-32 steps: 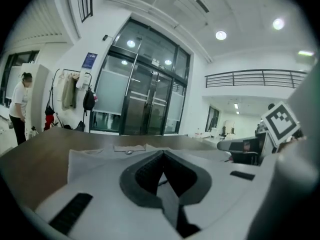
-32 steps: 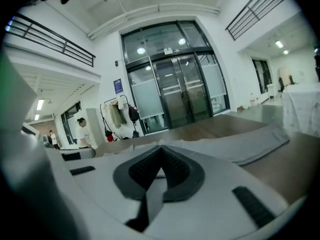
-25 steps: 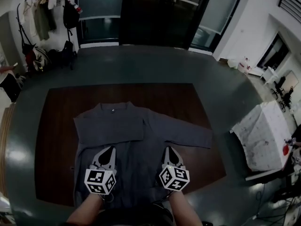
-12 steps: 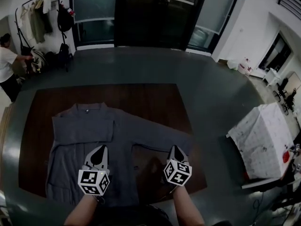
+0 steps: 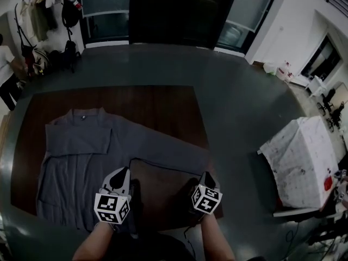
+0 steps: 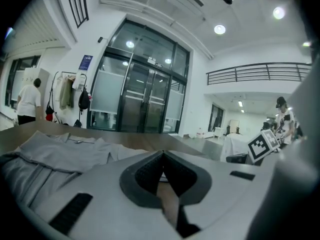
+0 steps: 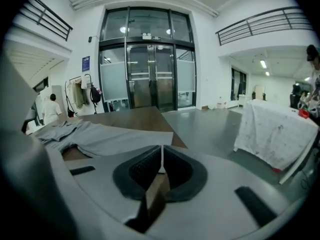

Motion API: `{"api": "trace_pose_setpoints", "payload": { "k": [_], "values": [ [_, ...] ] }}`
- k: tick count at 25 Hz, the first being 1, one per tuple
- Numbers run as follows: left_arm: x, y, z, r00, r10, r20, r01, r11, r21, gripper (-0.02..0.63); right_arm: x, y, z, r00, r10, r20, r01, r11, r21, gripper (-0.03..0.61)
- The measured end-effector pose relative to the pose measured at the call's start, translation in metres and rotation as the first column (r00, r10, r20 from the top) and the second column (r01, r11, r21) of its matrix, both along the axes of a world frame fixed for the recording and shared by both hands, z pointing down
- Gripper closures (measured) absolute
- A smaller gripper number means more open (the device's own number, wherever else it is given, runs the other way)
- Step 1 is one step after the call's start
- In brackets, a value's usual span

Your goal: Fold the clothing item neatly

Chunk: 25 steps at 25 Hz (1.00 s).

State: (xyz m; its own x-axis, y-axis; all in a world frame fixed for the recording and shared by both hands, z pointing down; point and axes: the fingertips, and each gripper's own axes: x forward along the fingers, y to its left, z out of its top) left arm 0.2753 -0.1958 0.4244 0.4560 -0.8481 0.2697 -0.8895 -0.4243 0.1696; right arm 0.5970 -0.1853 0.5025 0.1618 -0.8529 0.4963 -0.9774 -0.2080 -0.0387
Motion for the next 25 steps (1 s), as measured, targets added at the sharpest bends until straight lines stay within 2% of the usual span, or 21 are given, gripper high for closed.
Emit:
{"api": "trace_pose_setpoints", "payload": {
  "k": [6,11,16,20,25],
  "values": [
    [0.031,-0.005,0.020,0.999,0.019,0.030,-0.018,0.999,-0.038,0.606,0.005,0.000,0.030,0.997,-0.046,0.064,0.052,0.994,-0.101,0.515],
    [0.046,-0.007,0.029,0.999,0.037,0.032,-0.035,0.997,-0.063,0.606,-0.001,-0.006,0.049,0.995,-0.052,0.084,0.068,0.979,-0.193,0.488],
    [0.048,-0.009,0.030,0.998,0.046,0.039,-0.043,0.997,-0.071,0.606,-0.003,-0.015,0.054,0.993,-0.021,0.119,0.048,0.972,-0.230,0.486],
    [0.046,-0.010,0.030,0.998,0.045,0.041,-0.042,0.996,-0.074,0.606,0.006,-0.016,0.060,0.990,0.049,0.133,-0.010,0.960,-0.279,0.486],
    [0.037,-0.011,0.028,0.999,0.034,0.039,-0.031,0.997,-0.076,0.606,0.006,-0.018,0.060,0.993,0.065,0.097,-0.034,0.957,-0.289,0.485]
  ]
}}
